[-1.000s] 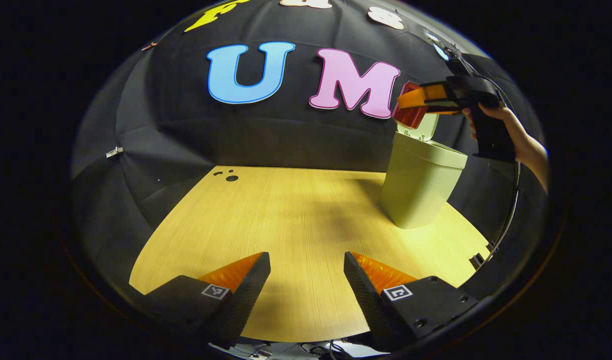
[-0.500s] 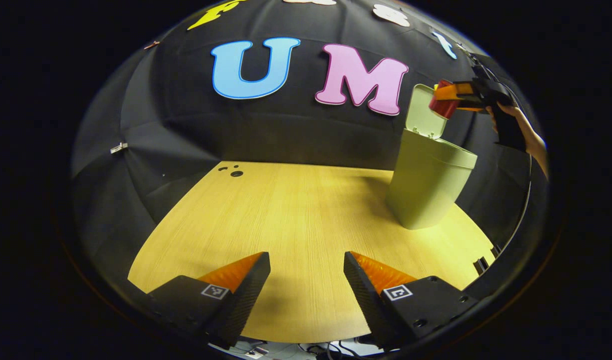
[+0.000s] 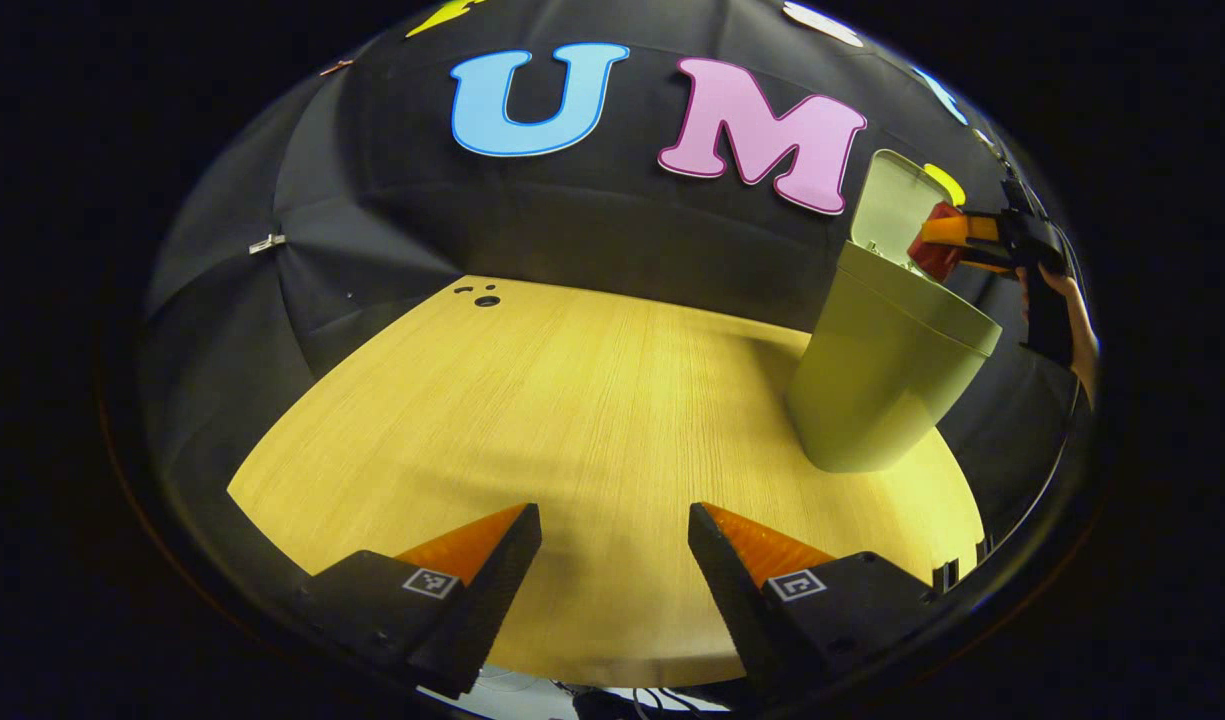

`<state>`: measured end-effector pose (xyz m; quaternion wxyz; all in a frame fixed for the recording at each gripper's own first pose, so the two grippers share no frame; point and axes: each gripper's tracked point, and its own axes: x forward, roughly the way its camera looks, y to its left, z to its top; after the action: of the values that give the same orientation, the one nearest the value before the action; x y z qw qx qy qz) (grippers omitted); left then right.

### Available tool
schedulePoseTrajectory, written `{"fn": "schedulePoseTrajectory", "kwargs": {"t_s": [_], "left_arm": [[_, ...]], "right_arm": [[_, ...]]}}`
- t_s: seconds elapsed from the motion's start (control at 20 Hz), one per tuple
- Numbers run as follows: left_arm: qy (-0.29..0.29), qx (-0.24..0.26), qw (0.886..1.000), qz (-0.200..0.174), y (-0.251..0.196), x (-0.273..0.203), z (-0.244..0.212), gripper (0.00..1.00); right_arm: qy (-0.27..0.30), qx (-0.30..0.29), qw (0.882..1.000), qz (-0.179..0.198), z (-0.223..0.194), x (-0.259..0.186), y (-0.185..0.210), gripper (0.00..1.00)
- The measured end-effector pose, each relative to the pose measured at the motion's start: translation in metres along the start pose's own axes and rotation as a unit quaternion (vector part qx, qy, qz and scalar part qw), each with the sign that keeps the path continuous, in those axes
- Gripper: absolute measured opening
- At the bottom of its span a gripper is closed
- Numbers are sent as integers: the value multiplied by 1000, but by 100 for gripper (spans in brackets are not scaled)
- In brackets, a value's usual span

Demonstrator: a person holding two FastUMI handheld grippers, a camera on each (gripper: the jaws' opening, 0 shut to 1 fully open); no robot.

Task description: Press the lid of the desktop garbage bin to open it, pick up the crumpled paper on the desktop and throw it into the bin, then pick up the pop can on the desktop and drop it into the bin, and finally close the garbage bin lid.

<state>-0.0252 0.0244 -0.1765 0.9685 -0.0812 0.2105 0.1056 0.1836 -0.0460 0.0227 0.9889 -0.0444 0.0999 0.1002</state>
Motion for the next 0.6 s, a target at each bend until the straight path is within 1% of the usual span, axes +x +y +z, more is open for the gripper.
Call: {"fn": "schedulePoseTrajectory", "kwargs": {"t_s": [0.1,0.25,0.45,0.6], "left_arm": [[7,-10,1000,13,-12,6,-3,96],[7,-23,1000,7,-40,11,1,96],[5,7,1000,-14,-58,8,2,96],[4,27,999,-21,-57,4,0,96]], "right_arm": [[14,4,1000,15,-14,7,-3,83],[29,6,999,30,-29,11,-5,83],[27,5,999,28,-32,11,-4,84],[26,7,999,24,-28,6,-1,86]]}}
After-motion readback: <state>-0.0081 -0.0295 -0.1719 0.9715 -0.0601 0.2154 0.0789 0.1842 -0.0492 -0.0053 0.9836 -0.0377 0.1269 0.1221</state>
